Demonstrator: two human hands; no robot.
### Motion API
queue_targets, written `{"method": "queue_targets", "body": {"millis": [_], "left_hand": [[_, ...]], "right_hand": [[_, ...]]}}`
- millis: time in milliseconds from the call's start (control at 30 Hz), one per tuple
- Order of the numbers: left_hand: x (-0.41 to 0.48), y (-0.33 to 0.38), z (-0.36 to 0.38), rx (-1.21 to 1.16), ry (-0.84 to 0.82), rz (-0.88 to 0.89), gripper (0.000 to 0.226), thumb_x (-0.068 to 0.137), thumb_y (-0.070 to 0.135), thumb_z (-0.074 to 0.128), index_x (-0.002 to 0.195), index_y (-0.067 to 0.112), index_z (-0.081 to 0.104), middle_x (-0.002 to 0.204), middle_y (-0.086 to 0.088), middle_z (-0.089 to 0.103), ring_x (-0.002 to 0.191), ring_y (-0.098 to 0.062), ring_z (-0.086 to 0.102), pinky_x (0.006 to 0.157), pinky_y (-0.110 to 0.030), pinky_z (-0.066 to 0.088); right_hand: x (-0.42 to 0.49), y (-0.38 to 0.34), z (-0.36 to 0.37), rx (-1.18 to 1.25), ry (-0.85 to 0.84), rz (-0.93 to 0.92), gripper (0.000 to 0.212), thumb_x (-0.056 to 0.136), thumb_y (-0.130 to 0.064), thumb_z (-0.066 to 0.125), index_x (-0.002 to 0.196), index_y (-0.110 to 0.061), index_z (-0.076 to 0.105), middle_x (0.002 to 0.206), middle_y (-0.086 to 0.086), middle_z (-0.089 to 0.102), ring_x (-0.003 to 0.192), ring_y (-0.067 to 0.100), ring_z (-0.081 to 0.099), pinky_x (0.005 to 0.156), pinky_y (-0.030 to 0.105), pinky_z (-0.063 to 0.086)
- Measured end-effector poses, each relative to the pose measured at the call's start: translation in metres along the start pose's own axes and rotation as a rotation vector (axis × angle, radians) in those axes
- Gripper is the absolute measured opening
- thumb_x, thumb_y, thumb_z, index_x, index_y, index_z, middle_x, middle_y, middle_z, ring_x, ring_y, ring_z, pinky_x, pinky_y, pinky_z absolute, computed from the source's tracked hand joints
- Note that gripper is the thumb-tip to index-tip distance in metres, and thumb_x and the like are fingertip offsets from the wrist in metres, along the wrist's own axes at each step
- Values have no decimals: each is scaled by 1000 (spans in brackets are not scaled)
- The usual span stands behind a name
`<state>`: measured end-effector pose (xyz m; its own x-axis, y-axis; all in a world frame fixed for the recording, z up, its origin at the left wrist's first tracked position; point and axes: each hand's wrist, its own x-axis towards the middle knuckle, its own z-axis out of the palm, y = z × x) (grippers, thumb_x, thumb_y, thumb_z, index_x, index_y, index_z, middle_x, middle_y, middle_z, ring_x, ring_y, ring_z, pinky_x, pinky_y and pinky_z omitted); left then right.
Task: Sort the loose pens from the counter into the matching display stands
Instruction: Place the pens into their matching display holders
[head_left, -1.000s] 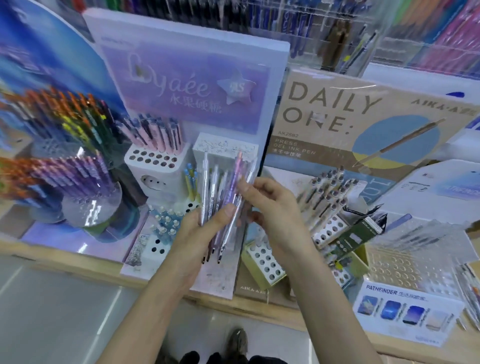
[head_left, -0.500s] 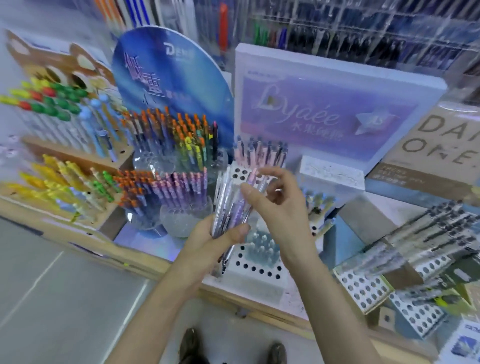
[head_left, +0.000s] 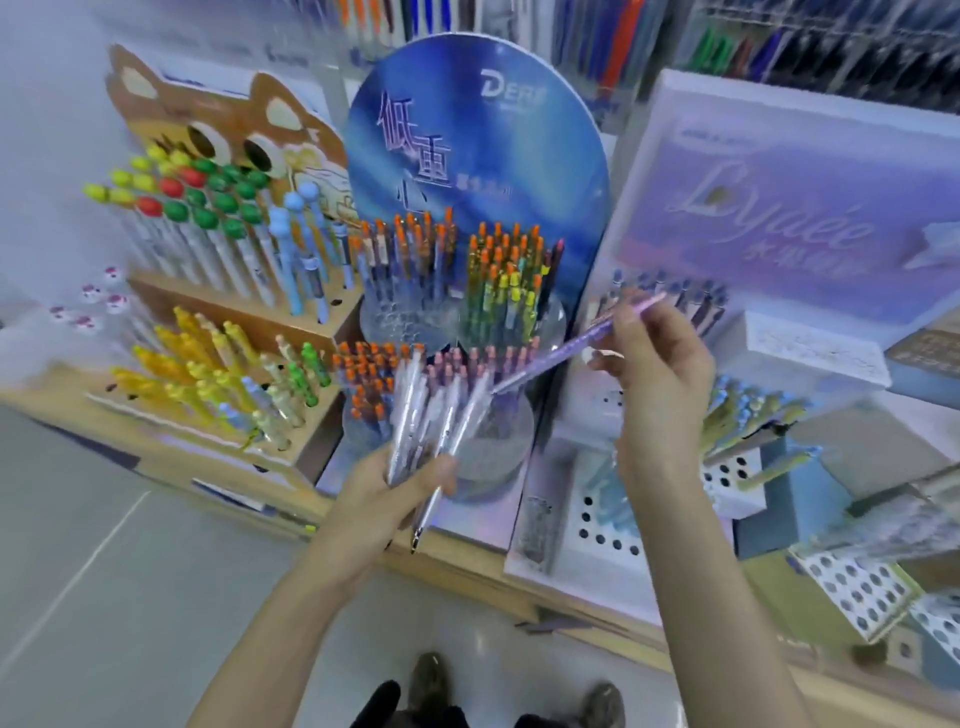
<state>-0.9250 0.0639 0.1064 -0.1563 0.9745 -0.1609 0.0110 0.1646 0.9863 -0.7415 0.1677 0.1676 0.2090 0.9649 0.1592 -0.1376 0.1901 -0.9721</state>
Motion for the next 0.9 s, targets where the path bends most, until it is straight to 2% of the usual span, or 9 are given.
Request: {"method": "queue_targets", "body": {"millis": [67,133,267,433,500,600,667,767,900], "left_hand": [[2,-4,-12,-9,49,9,25,82,39,67,62,24,68,43,11,46,39,1,37,42,-11,30],[5,-7,-18,-18,103,12,20,84,31,66,65,25,69,50,14,56,44,3,45,45,-10,34],[11,-9,-23,-47,172,-25,13,73,42,69,71,30,73,69,13,70,60,2,58,52,-16,44],[12,-12,-23,-63,169,-31,10,75,45,69,74,36,73,79,12,72,64,2,59,58,-26,45],[12,-13,-23,-61,167,-36,8,79,42,70,75,35,73,80,12,72,64,2,59,58,-27,44],[14,-14,-21,-67,164,-15,8,81,40,69,76,36,73,77,11,71,58,2,54,55,-24,40],[16,-13,-20,-78,159,-2,6,79,43,67,79,40,72,77,6,72,55,-3,49,52,-23,38],[18,-12,-20,-93,160,0,7,78,45,66,81,43,72,81,-3,71,55,-6,45,51,-22,38],[19,-8,-21,-108,144,3,7,78,45,67,81,42,72,83,-10,70,59,-12,44,50,-21,37]], "right_hand": [[-10,10,0,-227,-54,-107,13,93,-17,56,81,-17,60,67,-7,55,63,9,51,60,27,47],[-23,24,4,-424,-141,-129,12,94,-20,56,83,-18,59,71,-3,57,64,12,52,64,30,45],[-41,52,12,-669,-146,-122,12,94,-15,59,99,-9,67,94,4,67,85,19,62,80,38,50],[-43,58,13,-683,-83,-160,17,93,-11,59,106,-5,68,95,7,67,87,21,63,82,33,49],[-39,56,16,-732,-136,-197,16,94,-11,59,105,-3,68,94,10,66,85,22,61,80,34,49],[-35,51,25,-837,-250,-339,13,92,-5,61,100,1,67,89,14,63,75,17,53,69,21,37],[-37,51,30,-880,-297,-387,15,89,-3,63,102,3,67,89,15,63,73,19,54,66,15,31],[-43,54,31,-882,-295,-413,15,87,-2,65,102,3,67,87,15,63,71,26,60,65,17,34],[-57,62,19,-843,-235,-475,15,84,4,67,98,4,68,86,15,65,69,27,63,65,26,46]]}}
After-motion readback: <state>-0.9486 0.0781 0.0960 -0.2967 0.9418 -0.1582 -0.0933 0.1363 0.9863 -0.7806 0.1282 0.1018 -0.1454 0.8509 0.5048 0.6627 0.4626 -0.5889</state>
